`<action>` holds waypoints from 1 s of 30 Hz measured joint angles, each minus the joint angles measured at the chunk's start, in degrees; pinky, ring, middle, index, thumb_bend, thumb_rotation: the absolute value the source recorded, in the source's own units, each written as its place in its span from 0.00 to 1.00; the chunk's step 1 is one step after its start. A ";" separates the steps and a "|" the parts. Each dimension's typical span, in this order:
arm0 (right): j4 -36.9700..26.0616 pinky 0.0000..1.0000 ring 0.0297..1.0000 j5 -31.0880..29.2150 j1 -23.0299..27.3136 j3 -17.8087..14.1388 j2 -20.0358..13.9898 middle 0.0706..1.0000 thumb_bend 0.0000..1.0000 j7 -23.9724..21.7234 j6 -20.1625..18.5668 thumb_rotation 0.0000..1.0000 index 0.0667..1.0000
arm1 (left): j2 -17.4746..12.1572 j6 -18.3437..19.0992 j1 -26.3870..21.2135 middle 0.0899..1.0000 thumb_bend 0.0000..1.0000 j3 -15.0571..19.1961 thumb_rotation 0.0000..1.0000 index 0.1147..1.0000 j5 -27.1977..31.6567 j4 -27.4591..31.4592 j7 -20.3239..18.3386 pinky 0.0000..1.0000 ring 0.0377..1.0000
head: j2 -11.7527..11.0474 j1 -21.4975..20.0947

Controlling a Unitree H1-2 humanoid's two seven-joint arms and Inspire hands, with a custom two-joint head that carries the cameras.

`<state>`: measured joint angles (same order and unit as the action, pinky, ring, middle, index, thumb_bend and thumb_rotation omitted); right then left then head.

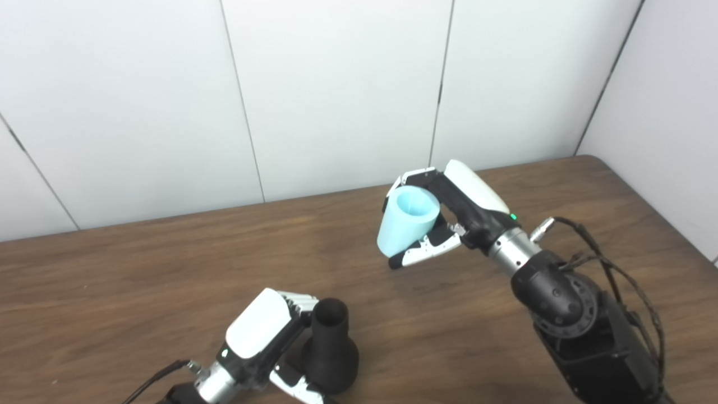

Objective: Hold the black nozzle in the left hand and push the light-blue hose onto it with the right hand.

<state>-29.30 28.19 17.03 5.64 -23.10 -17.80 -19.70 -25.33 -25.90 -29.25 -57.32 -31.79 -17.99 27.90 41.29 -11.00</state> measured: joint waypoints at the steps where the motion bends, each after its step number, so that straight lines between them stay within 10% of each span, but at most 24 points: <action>1: -0.59 0.08 0.11 -0.30 0.47 -0.13 -0.09 0.43 0.53 -0.34 -0.02 0.00 0.45 | 0.09 0.00 -0.07 0.43 0.52 0.00 0.00 0.43 0.00 -0.17 0.02 0.39 0.48 | 1.06 0.62; 7: -4.52 0.12 0.17 -1.63 3.50 -0.99 -0.20 0.42 0.52 -3.14 -1.97 0.00 0.48 | 1.26 0.00 -0.43 0.44 0.52 0.78 0.00 0.42 0.39 -1.03 -1.73 0.39 0.47 | 5.55 2.99; 30: -11.33 0.12 0.16 -3.25 6.03 -0.60 0.45 0.40 0.52 -9.05 -6.75 0.00 0.50 | 2.79 0.00 -0.87 0.44 0.52 2.22 0.00 0.42 0.37 -3.05 -3.42 0.39 0.48 | 4.41 4.58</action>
<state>-40.62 24.94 23.06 5.05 -22.65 -26.85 -26.45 -22.53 -25.90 -30.12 -55.10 -31.42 -21.04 24.48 45.70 -6.42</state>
